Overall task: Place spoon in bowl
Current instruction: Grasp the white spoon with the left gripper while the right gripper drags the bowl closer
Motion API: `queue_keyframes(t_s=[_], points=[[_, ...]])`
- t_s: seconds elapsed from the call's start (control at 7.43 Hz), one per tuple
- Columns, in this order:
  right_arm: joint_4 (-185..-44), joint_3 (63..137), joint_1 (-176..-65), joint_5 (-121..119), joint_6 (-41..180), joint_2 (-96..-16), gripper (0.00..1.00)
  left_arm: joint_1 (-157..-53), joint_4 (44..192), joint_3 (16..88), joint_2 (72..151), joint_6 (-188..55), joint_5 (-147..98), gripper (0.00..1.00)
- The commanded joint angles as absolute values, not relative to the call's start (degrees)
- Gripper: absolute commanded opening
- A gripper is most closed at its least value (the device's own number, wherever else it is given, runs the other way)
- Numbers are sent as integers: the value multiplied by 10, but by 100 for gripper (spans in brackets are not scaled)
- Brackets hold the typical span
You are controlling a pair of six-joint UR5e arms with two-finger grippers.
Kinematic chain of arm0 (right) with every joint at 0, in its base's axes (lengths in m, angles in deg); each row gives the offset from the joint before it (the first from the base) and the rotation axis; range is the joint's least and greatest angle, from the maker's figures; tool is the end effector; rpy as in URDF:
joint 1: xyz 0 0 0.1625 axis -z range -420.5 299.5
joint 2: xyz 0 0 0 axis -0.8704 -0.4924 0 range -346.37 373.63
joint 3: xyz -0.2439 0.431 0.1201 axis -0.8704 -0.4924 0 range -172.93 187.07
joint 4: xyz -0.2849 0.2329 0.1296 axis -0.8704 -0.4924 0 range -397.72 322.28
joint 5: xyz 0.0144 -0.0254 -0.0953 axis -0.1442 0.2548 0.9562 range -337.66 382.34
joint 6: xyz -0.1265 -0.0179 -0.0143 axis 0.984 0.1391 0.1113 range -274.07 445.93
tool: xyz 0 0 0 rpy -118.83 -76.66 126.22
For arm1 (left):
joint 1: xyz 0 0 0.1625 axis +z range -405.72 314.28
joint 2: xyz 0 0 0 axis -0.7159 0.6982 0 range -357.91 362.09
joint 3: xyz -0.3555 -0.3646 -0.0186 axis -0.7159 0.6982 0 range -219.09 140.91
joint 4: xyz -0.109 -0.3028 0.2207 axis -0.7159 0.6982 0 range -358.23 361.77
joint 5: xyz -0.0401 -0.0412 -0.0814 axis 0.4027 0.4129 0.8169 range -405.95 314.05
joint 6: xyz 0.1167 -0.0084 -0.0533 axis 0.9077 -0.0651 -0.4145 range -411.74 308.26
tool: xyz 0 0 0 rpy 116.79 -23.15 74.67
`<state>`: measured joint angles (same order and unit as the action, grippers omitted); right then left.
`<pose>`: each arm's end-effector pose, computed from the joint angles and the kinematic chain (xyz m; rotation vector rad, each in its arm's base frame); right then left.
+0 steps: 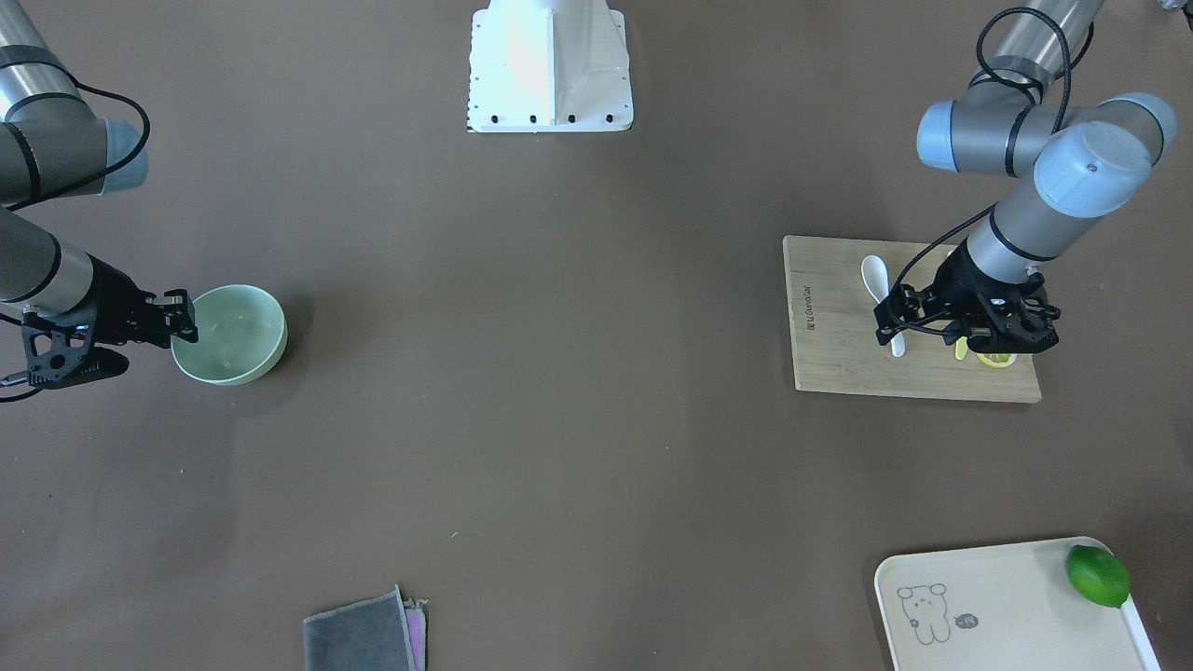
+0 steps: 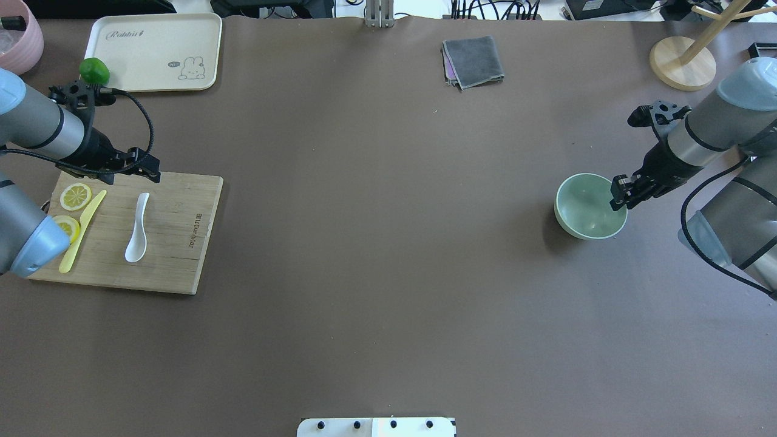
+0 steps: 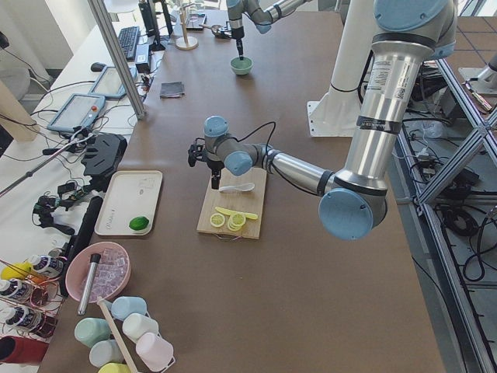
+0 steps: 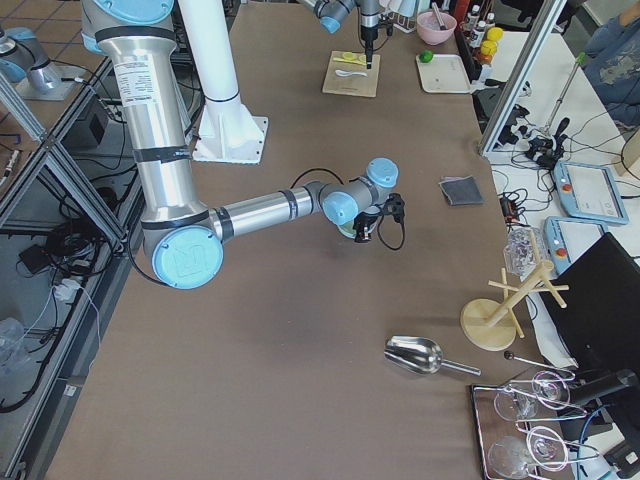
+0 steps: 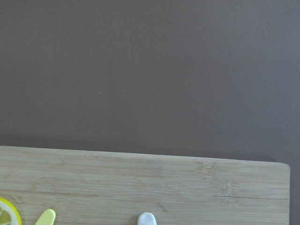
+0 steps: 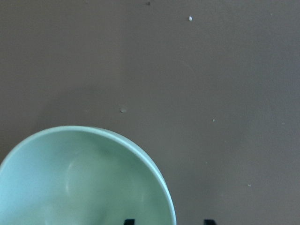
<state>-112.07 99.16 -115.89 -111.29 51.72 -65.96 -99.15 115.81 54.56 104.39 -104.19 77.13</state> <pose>-0.2937 -0.5042 0.6193 -0.0360 -0.8794 -0.1937 0.3106 -0.5250 0.5781 0.0953 0.8686 -0.0579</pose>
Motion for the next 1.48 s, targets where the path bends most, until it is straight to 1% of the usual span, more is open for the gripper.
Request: queue_keyframes(t_s=[0.0,0.13,0.27,0.4,0.67,0.81,0.94,1.08,1.21,1.35], points=[[-1121,992,-1157,-1114,517,-658,0,-978,1159,546,1043,-1060,770,96],[-1121,998,-1158,-1117,511,-654,0,-973,1162,547,1024,-1059,768,95],[-1121,998,-1157,-1121,461,-618,0,-971,1163,550,1010,-1058,768,93],[-1120,999,-1142,-1120,384,-575,0,-958,1164,550,1008,-1059,765,86],[-1120,999,-1092,-1104,249,-500,0,-949,1164,550,1011,-1059,765,68],[-1120,999,-1062,-1076,194,-470,0,-947,1164,550,1011,-1060,765,55],[-1120,996,-1030,-1041,156,-448,0,-946,1164,550,1010,-1059,765,30],[-1120,994,-1002,-1016,131,-436,0,-946,1165,550,1011,-1058,765,8],[-1119,993,-972,-980,107,-424,0,-946,1164,558,1010,-1057,765,0],[-1119,992,-951,-954,84,-408,0,-946,1163,587,1010,-1057,765,0]])
